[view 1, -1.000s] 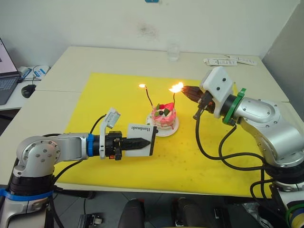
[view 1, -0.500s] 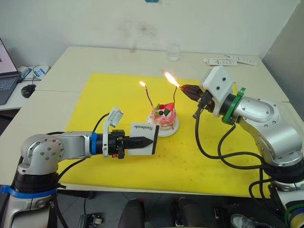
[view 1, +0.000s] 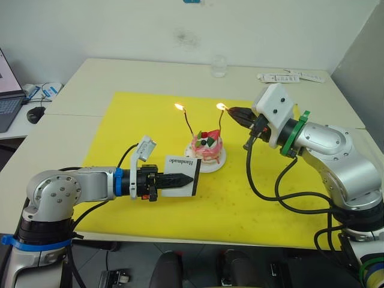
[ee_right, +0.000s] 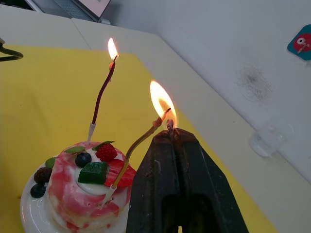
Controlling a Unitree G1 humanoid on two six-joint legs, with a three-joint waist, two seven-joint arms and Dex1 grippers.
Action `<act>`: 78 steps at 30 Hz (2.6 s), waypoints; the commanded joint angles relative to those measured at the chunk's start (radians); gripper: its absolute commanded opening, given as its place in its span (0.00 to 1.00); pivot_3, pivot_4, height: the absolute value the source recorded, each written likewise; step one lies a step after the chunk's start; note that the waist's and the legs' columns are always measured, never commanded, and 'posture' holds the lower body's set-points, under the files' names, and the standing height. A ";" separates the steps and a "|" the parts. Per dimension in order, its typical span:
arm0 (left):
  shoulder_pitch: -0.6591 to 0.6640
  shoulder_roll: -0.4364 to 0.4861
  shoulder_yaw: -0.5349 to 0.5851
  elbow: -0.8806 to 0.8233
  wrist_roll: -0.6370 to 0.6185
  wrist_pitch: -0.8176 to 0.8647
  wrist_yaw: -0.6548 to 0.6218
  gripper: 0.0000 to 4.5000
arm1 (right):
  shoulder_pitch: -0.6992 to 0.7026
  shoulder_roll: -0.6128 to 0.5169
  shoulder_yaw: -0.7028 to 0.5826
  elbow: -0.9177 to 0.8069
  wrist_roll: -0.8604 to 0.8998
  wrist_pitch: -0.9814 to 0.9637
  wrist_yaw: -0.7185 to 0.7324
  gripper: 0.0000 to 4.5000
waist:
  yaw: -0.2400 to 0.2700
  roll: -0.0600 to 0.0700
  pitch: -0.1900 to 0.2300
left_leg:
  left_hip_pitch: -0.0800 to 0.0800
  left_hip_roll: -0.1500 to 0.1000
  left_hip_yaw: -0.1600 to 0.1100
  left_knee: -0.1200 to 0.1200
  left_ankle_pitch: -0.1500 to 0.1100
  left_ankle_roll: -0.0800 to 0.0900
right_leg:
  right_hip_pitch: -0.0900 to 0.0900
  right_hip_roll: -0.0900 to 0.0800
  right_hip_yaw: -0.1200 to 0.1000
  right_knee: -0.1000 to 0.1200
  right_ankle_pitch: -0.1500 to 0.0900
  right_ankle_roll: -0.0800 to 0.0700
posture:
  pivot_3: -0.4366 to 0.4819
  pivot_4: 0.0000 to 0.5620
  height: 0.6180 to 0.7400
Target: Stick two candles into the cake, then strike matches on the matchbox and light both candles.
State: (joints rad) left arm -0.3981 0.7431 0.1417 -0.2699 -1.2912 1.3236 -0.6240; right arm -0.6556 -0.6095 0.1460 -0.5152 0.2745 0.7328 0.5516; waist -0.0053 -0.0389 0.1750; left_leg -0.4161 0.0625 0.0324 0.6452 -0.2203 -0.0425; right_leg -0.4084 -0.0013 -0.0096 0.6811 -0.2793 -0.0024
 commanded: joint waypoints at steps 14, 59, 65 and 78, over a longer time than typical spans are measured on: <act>-0.015 -0.006 0.002 -0.013 -0.002 -0.008 -0.023 0.00 | 0.004 -0.001 -0.017 -0.046 -0.003 0.004 0.003 0.01 | 0.000 0.000 0.000 | 0.000 0.000 0.000 0.000 0.000 0.000 | 0.000 0.000 0.000 0.000 0.000 0.000 | 0.48 0.27 1.00; 0.000 -0.294 -0.135 -0.040 -0.044 -0.030 0.146 0.00 | 0.490 -0.023 -0.737 0.161 -0.094 0.257 -0.326 0.01 | 0.000 0.004 -0.002 | 0.002 -0.001 0.001 0.001 0.000 0.000 | 0.002 0.005 0.002 0.001 0.000 0.000 | 0.48 0.27 1.00; 0.016 -0.299 -0.143 -0.040 0.010 -0.049 0.168 0.00 | 0.429 0.018 -0.746 0.218 -0.091 0.223 -0.372 0.37 | 0.002 0.004 -0.002 | 0.001 -0.001 0.001 0.000 0.000 0.000 | 0.002 0.005 0.002 0.000 0.000 0.000 | 0.48 0.27 1.00; -0.005 -0.309 -0.168 0.009 0.084 0.030 0.249 0.00 | 0.565 -0.151 -0.718 -0.145 0.144 0.113 0.006 0.99 | 0.000 0.008 -0.003 | 0.002 0.000 0.000 0.000 0.000 0.000 | 0.002 0.006 0.002 0.000 0.000 0.000 | 0.48 0.27 1.00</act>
State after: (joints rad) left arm -0.3856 0.4347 -0.0268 -0.2642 -1.2130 1.3297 -0.3962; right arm -0.1222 -0.7111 -0.5837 -0.5597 0.3270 0.8676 0.4250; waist -0.0054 -0.0313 0.1722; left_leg -0.4148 0.0626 0.0320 0.6453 -0.2203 -0.0424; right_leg -0.4067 0.0055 -0.0082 0.6809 -0.2794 -0.0021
